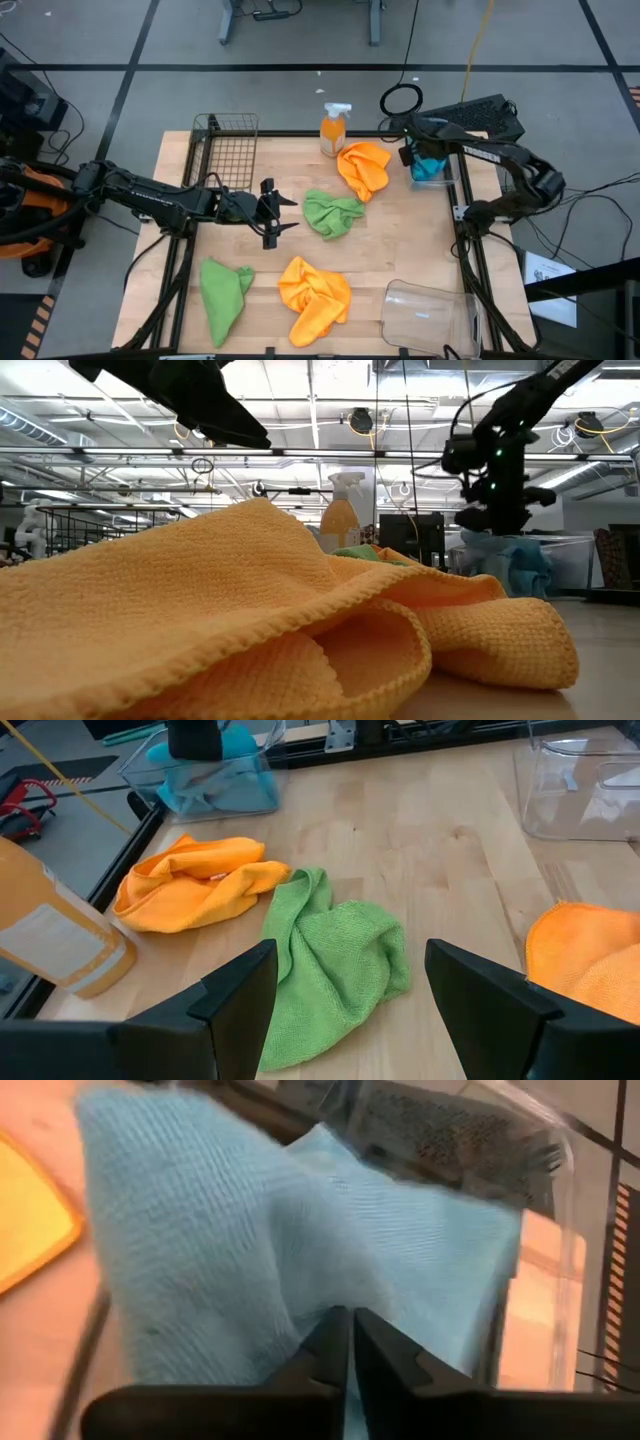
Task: Sort microfiber towel by color & place in baskets
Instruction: Put the blue microfiber towel into the top transparent bin, then put the bottom green microfiber towel into the wire basket
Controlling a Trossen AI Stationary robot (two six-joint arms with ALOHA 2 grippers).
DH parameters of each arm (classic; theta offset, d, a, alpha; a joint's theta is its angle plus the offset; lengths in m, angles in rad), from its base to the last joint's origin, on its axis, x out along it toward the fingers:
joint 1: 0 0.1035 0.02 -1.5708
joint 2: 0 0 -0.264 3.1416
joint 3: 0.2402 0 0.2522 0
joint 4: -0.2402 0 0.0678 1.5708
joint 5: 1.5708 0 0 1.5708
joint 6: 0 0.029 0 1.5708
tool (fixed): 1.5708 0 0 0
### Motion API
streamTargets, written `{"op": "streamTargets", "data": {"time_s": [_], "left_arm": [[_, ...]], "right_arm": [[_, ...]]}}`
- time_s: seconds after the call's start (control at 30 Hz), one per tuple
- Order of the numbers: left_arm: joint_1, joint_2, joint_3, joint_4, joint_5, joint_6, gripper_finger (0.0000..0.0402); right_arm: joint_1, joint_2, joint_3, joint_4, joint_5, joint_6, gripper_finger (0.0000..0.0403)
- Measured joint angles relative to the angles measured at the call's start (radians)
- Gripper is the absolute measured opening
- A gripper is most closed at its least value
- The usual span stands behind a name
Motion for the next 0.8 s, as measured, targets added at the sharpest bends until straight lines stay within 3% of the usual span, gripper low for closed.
{"op": "streamTargets", "data": {"time_s": [0.27, 0.43, 0.57, 0.8], "left_arm": [[0.0, 0.0, 0.0, 0.0, 0.0, 0.0, 0.0261], [0.0, 0.0, 0.0, 0.0, 0.0, 0.0, 0.026], [0.0, 0.0, 0.0, 0.0, 0.0, 0.007, 0.026], [0.01, 0.04, 0.0, 0.06, 0.0, 0.006, 0.026]], "right_arm": [[0.026, -0.213, 0.0, -0.071, -0.018, 0.011, 0.0063], [0.103, -0.327, 0.0, -0.065, -0.15, 0.033, 0.0075], [0.256, -0.401, -0.01, 0.013, -0.218, 0.056, 0.0075], [0.624, -0.469, -0.126, 0.406, -0.165, 0.053, 0.0075]]}}
